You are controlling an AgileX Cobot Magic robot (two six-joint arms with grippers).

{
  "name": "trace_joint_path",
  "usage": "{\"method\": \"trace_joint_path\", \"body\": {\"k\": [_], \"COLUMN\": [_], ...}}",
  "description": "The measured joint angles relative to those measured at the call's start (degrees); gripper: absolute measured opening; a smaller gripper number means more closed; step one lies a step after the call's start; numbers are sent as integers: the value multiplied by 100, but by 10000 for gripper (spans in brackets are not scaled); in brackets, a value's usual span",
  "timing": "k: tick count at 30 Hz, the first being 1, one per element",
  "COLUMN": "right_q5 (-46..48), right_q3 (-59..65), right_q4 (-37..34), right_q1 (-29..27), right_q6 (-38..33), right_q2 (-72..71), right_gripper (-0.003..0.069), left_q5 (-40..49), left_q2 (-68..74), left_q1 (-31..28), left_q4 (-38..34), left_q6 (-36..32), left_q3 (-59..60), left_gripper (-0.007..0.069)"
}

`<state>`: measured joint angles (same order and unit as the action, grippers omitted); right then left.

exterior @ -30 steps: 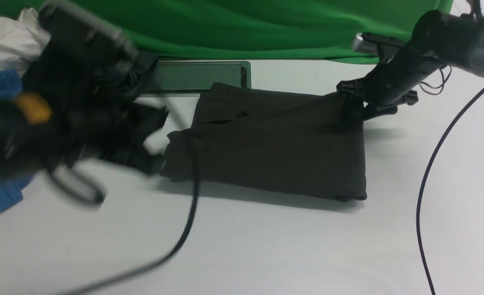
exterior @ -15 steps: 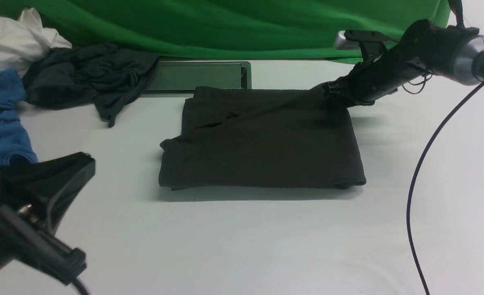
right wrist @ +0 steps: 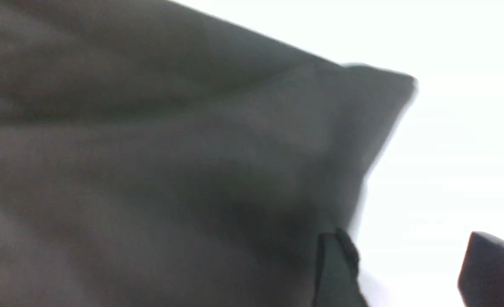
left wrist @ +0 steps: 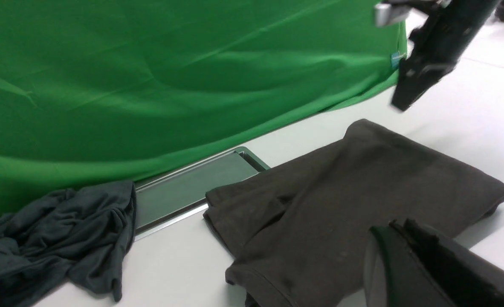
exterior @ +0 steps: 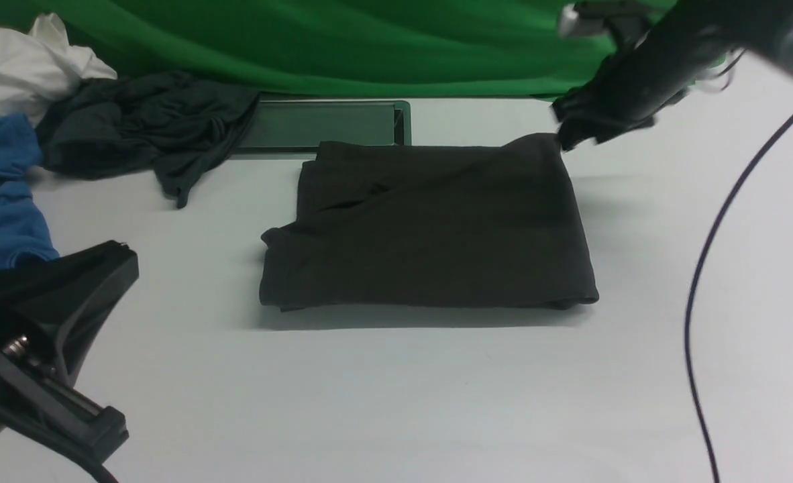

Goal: Fold a long-sleeved shirt on a white desktop.

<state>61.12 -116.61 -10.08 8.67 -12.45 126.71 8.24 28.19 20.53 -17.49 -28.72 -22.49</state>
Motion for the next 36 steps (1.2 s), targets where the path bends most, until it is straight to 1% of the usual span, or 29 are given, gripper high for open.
{"method": "trace_joint_path", "body": {"k": [1,2,4,5,6,11,12,13,14,18,19,22,23,25,26,29,30,36], "right_q5": [204,289,705,719,768,793,771,770,647,129,104,-233,-269,-385,-402,-536,-594,-817], "right_q3": [-5,-5,4,23,166,1012,1514,1652,2258,3964,3964,5271,5406,6241,6292,7114,7229,7904], "right_q4": [155,206,397,415,447,478,485,491,513,531,531,550,550,550,550,550,550,550], "right_q1": [0,0,0,0,0,55,92,98,112,120,120,120,120,120,120,120,120,120], "right_q6": [42,72,247,260,355,591,658,687,779,998,998,1059,1059,1059,1059,1033,1028,1192], "right_q2": [-175,-211,-674,-711,-1086,-2097,-2657,-2723,-3329,-4705,-4779,-5906,-6103,-6979,-7039,-7974,-8173,-9476], "right_gripper": [332,328,253,248,219,211,211,211,211,211,211,209,207,176,172,119,111,108], "left_q5": [-5,-6,-20,-20,-25,-25,-25,-25,9,80,80,86,86,93,93,98,98,98], "left_q2": [0,0,0,0,0,0,0,0,0,0,0,0,0,0,0,0,0,0], "left_q1": [0,0,0,0,0,0,0,0,0,0,0,0,0,0,0,0,0,0], "left_q4": [0,0,0,0,0,0,-41,-41,-55,-62,-62,-103,-109,-130,-130,-147,-147,-129], "left_q6": [0,0,0,0,0,0,0,0,0,93,116,273,289,328,328,328,329,340], "left_q3": [0,0,0,0,0,0,0,0,0,0,0,0,0,0,0,0,0,0], "left_gripper": [17,17,17,17,17,17,17,17,17,17,17,17,17,17,17,17,17,17]}}
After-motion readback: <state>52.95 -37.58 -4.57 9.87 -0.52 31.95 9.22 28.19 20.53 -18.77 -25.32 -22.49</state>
